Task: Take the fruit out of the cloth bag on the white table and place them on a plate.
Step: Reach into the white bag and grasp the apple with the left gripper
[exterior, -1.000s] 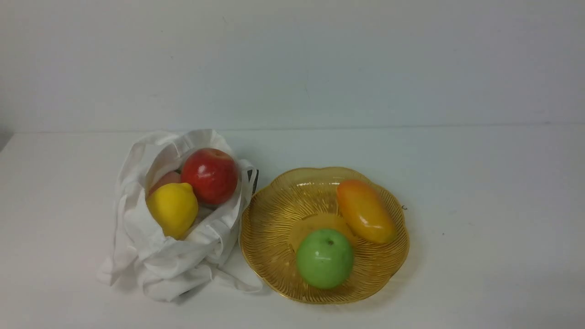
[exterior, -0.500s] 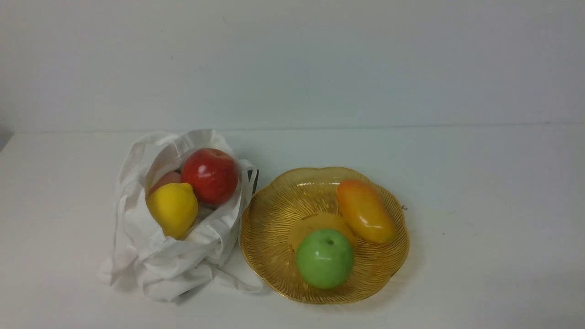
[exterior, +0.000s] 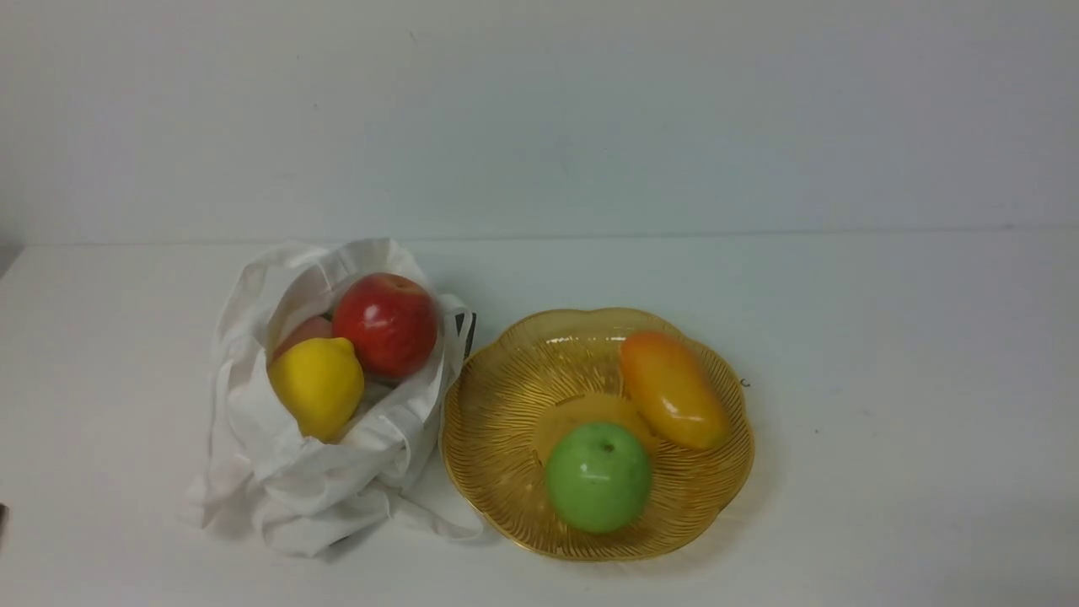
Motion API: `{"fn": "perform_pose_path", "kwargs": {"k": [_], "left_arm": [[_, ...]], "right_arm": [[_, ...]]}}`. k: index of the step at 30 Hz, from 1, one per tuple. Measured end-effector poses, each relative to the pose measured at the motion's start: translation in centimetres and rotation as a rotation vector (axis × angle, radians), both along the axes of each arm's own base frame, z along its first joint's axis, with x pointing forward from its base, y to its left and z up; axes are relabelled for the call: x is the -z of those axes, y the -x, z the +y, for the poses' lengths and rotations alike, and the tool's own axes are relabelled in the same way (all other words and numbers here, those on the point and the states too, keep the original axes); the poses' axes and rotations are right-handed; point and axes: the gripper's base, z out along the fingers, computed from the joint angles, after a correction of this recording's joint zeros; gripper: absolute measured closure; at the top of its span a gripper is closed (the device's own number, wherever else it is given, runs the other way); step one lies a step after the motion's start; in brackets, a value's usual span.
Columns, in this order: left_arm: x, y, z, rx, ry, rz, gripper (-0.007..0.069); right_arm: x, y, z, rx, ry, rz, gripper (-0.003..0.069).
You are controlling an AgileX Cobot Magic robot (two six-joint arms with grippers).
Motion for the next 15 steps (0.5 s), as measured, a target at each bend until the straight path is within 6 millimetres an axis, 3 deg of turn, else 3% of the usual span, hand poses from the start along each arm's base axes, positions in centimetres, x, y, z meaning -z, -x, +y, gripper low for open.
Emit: {"fn": "perform_pose_path", "kwargs": {"k": [2, 4, 6, 7, 8, 11, 15], "left_arm": [[-1.9, 0.5, 0.5, -0.029, 0.073, -0.117, 0.0632], [-5.7, 1.6, 0.5, -0.025, 0.084, -0.230, 0.0632], [-7.4, 2.0, 0.3, -0.012, 0.050, -0.239, 0.0632], [-9.7, 2.2, -0.1, 0.014, -0.005, -0.213, 0.0632], [-12.0, 1.9, -0.6, 0.064, -0.058, -0.129, 0.0632], [-14.2, 0.0, -1.7, 0.166, -0.121, 0.102, 0.0632], [-14.8, -4.5, -3.0, 0.307, -0.193, 0.492, 0.0632]], "right_arm": [[0.0, 0.0, 0.0, 0.000, 0.000, 0.000, 0.0671], [0.0, 0.0, 0.0, 0.000, 0.000, 0.000, 0.0671], [0.0, 0.0, 0.0, 0.000, 0.000, 0.000, 0.0671], [0.0, 0.0, 0.0, 0.000, 0.000, 0.000, 0.0671], [0.0, 0.0, 0.0, 0.000, 0.000, 0.000, 0.0671], [0.0, 0.0, 0.0, 0.000, 0.000, 0.000, 0.0671], [0.0, 0.0, 0.0, 0.000, 0.000, 0.000, 0.0671]]}}
